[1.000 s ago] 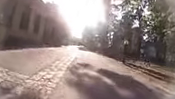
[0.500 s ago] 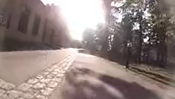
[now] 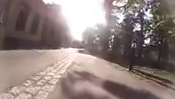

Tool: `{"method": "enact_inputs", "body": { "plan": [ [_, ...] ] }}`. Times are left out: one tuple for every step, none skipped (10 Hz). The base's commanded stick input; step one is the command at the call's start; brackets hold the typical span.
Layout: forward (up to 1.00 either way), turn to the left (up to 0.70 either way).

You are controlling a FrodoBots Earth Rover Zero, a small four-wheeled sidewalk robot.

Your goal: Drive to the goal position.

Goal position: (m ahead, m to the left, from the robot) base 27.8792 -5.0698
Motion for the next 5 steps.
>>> {"method": "enact_inputs", "body": {
  "plan": [
    [0.85,0.00],
    [0.85,0.00],
    [0.85,0.00],
    [0.85,0.00],
    [0.85,0.00]
  ]
}}
